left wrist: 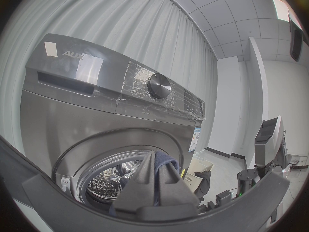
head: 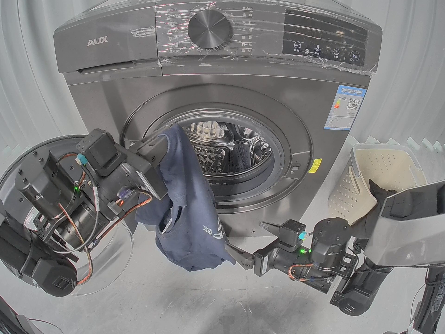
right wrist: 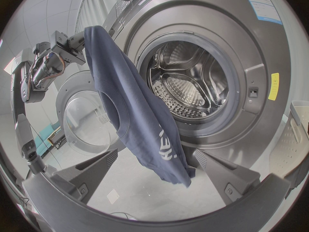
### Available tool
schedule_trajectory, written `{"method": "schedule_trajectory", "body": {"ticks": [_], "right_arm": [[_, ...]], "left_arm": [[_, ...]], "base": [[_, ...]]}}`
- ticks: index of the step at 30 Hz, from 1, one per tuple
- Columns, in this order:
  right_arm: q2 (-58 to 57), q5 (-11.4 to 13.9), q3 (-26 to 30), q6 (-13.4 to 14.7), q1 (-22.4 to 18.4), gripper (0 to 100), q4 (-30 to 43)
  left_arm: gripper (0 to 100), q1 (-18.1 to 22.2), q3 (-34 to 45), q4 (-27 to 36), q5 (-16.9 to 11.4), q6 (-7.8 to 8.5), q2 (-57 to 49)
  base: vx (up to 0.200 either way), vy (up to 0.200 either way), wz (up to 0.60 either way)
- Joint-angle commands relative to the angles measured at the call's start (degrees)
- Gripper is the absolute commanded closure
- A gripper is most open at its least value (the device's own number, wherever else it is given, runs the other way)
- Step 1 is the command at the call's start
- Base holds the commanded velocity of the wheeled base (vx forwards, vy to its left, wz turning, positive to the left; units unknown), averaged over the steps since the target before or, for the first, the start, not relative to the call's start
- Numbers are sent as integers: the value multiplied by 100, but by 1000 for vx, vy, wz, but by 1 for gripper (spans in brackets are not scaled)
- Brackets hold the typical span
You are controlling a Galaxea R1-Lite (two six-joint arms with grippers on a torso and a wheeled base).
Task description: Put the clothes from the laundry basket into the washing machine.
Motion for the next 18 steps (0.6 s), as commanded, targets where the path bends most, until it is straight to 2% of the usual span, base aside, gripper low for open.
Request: {"method": "schedule_trajectory", "body": {"ticks": [1, 10, 14, 18], "right_arm": [[553, 20, -570, -71, -17, 0, 28], [1072, 222, -1167, -97, 71, 0, 36], [1212, 302, -1440, -203, 124, 0, 63], [1414, 416, -1712, -220, 141, 0, 107]], "left_arm": [[100, -29, -13, -8, -13, 7, 5], [100, -38, -13, -8, -48, 7, 5], [100, -47, -22, 0, -74, 7, 5], [100, -188, -118, 0, -57, 7, 5]], "base": [[0, 0, 0], [0, 0, 0], [0, 0, 0], [0, 0, 0]]}}
